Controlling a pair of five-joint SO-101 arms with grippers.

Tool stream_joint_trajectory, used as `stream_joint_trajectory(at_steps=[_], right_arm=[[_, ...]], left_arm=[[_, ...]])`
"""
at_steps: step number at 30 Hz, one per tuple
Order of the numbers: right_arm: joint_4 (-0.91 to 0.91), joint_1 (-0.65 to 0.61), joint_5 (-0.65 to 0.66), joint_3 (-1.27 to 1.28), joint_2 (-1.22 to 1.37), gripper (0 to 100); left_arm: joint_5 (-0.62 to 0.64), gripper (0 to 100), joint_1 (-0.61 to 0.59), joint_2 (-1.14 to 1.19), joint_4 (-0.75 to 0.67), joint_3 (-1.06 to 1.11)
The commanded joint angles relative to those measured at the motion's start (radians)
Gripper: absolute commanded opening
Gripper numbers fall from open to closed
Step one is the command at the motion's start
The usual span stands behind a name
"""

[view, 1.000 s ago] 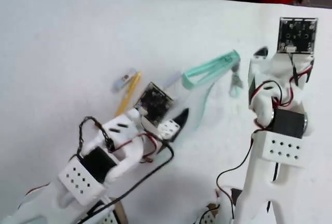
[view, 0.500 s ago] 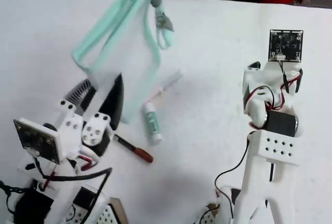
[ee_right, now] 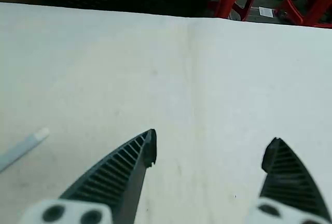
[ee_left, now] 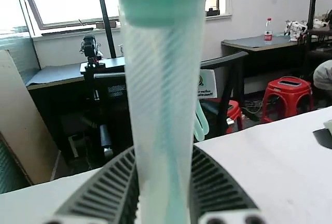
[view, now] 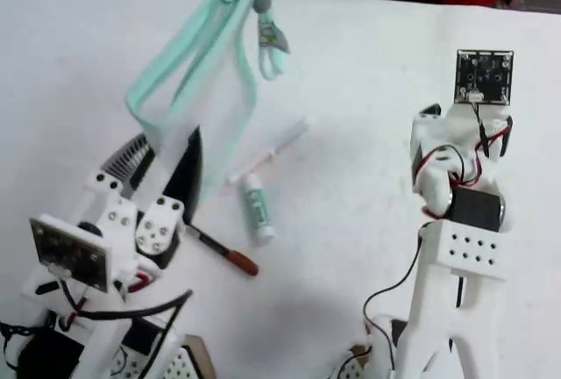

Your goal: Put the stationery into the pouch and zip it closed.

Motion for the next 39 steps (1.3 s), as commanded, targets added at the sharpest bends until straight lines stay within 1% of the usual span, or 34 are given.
stream_joint_trajectory(at_steps=[1,3,6,9,11,13,19,23,25,28,34,36,39], right_arm=[[-0.01,-0.013,0.011,-0.003,-0.018,31.9],[-0.013,-0.013,0.011,0.015,-0.024,31.9],[-0.021,-0.013,0.012,0.04,-0.025,31.9],[-0.021,-0.013,0.012,0.043,-0.025,31.9],[-0.021,-0.016,0.012,0.038,-0.025,31.9],[-0.019,-0.03,0.012,0.038,-0.025,31.9],[-0.013,-0.041,0.012,0.043,-0.025,31.9],[-0.013,-0.041,0.012,0.043,-0.024,31.9],[-0.016,-0.041,0.012,0.044,-0.018,31.9],[-0.015,-0.042,0.012,0.044,-0.018,31.9],[-0.021,-0.101,0.011,0.091,-0.024,31.9],[-0.021,-0.143,0.005,0.1,-0.021,31.9],[-0.021,-0.226,0.003,0.097,-0.025,31.9]], left_arm=[[-0.052,6,-0.09,-0.012,0.025,-0.061],[-0.069,6,-0.168,-0.012,0.023,-0.052],[-0.117,6,-0.329,-0.01,0.003,-0.026],[-0.13,6,-0.461,-0.01,-0.095,0.029],[-0.127,6,-0.498,-0.01,-0.153,0.068],[-0.127,6,-0.498,-0.01,-0.175,0.091],[-0.13,6,-0.499,-0.007,-0.178,0.115],[-0.133,6,-0.501,-0.007,-0.203,0.189],[-0.133,6,-0.501,-0.007,-0.269,0.258],[-0.133,6,-0.501,-0.007,-0.405,0.397],[-0.124,6,-0.496,-0.007,-0.761,0.726],[-0.063,6,-0.495,-0.008,-0.833,0.799],[0.069,6,-0.501,-0.008,-0.852,0.825]])
